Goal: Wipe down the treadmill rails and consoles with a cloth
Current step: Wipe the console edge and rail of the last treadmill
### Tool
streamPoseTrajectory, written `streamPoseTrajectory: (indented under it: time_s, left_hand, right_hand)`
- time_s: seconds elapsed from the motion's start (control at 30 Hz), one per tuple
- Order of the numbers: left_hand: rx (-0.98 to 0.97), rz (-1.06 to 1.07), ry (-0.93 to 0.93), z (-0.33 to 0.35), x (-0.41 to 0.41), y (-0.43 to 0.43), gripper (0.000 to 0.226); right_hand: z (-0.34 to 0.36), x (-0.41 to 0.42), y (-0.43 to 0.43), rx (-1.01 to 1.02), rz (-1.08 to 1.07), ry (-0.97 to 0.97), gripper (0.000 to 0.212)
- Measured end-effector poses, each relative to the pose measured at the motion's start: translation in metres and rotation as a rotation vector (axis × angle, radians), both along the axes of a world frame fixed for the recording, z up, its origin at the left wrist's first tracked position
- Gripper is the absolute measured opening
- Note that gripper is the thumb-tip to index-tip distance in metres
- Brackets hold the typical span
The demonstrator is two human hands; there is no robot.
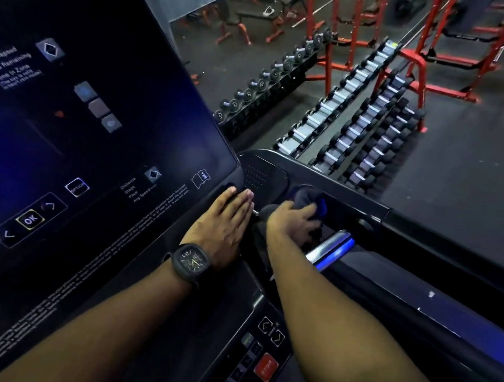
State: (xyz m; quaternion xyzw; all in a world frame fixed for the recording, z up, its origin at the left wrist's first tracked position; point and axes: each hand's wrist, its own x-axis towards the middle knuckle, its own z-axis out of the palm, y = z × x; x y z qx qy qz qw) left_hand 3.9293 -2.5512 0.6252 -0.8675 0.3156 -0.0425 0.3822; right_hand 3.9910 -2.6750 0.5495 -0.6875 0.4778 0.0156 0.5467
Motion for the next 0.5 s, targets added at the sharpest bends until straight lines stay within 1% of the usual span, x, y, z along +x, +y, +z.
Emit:
streamPoseTrajectory:
  time_s: [0.03, 0.07, 0.1, 0.23, 0.27, 0.37, 0.4, 0.43, 0.5]
  left_hand:
    - [0.005, 0.004, 0.004, 0.0, 0.0, 0.0, 0.065]
    - [0.013, 0.004, 0.008, 0.0, 0.0, 0.0, 0.064]
    - [0.02, 0.001, 0.01, 0.0, 0.001, 0.0, 0.064]
    - [0.022, 0.009, 0.029, 0.0, 0.001, -0.003, 0.065]
    - [0.018, 0.017, 0.034, 0.0, 0.0, -0.002, 0.067]
    - [0.006, 0.035, 0.038, 0.0, 0.0, -0.002, 0.069]
    - [0.005, 0.037, 0.04, 0.0, 0.0, -0.003, 0.068]
    - [0.008, 0.037, 0.042, 0.001, 0.0, -0.003, 0.066]
    - [0.024, 0.033, 0.045, 0.001, 0.0, -0.003, 0.064]
  right_hand:
    - [0.003, -0.004, 0.006, 0.07, -0.065, 0.037, 0.061]
    - [0.008, -0.01, 0.015, 0.096, -0.077, 0.057, 0.062]
    - [0.011, -0.016, 0.023, 0.073, -0.042, 0.054, 0.062]
    - [0.004, -0.015, 0.014, -0.227, 0.186, -0.091, 0.061]
    - [0.002, -0.008, 0.006, -0.225, 0.176, -0.09, 0.06]
    - [0.009, 0.003, -0.003, 0.04, -0.073, 0.038, 0.059]
    - [0.013, 0.001, 0.0, 0.103, -0.111, 0.084, 0.06]
    - [0.016, -0.004, 0.008, 0.121, -0.094, 0.104, 0.062]
    - [0.019, -0.021, 0.025, 0.08, 0.013, 0.069, 0.064]
